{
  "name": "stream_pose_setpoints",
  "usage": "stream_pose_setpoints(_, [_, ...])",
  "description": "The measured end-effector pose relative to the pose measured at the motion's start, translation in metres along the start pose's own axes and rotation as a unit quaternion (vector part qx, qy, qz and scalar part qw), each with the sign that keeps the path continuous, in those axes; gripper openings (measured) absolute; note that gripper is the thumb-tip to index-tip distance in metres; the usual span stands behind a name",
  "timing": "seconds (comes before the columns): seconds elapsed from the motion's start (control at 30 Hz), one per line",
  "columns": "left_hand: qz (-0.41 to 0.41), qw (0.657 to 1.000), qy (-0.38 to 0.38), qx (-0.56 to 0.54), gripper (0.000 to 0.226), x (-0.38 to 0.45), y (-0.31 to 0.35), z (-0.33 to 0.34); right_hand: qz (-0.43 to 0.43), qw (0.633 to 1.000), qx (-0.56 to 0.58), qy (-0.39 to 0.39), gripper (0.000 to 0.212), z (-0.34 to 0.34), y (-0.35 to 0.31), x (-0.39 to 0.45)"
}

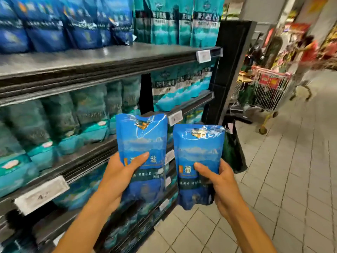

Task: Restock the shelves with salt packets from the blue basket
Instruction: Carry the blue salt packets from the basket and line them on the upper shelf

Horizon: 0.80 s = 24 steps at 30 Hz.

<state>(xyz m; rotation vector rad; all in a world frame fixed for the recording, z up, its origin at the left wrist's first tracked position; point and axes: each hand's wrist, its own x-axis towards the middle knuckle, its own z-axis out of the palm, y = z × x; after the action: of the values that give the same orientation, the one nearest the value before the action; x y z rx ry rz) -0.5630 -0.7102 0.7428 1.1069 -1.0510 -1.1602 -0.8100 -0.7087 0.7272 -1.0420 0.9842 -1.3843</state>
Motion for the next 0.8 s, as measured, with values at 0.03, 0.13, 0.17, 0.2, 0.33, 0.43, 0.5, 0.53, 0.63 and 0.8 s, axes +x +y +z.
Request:
stream_pose_setpoints(0.03, [0.013, 1.000, 0.002, -0.004, 0.044, 0.012, 0.010, 0.003, -0.014, 1.000, -0.005, -0.009, 0.044, 0.004, -0.007, 0.017])
stream_pose_setpoints(0.13, [0.046, 0.999, 0.006, 0.004, 0.045, 0.045, 0.042, 0.007, -0.047, 0.998, -0.011, -0.040, 0.040, 0.020, -0.030, 0.066])
stream_pose_setpoints(0.17, [0.059, 0.998, 0.013, 0.010, 0.046, 0.054, 0.053, 0.009, -0.055, 0.997, -0.007, -0.051, 0.038, 0.026, -0.038, 0.080])
stream_pose_setpoints(0.2, [0.076, 0.997, 0.022, 0.016, 0.047, 0.063, 0.064, 0.011, -0.062, 0.996, 0.001, -0.063, 0.037, 0.032, -0.047, 0.094])
stream_pose_setpoints(0.33, [0.154, 0.985, 0.061, 0.045, 0.033, 0.092, 0.108, 0.020, -0.095, 0.989, 0.018, -0.108, 0.038, 0.059, -0.084, 0.146])
stream_pose_setpoints(0.43, [0.206, 0.972, 0.093, 0.072, 0.021, 0.110, 0.143, 0.029, -0.113, 0.983, 0.039, -0.138, 0.037, 0.079, -0.115, 0.185])
stream_pose_setpoints(0.5, [0.244, 0.958, 0.118, 0.095, 0.017, 0.121, 0.169, 0.035, -0.118, 0.977, 0.051, -0.170, 0.037, 0.094, -0.137, 0.212])
stream_pose_setpoints(0.53, [0.261, 0.951, 0.127, 0.105, 0.015, 0.128, 0.183, 0.038, -0.121, 0.973, 0.057, -0.186, 0.037, 0.102, -0.147, 0.225])
stream_pose_setpoints(0.63, [0.297, 0.934, 0.157, 0.118, 0.012, 0.152, 0.223, 0.047, -0.124, 0.962, 0.079, -0.228, 0.045, 0.127, -0.181, 0.267])
stream_pose_setpoints(0.8, [0.270, 0.941, 0.189, 0.073, 0.023, 0.222, 0.272, 0.047, -0.102, 0.947, 0.092, -0.292, 0.046, 0.172, -0.221, 0.349])
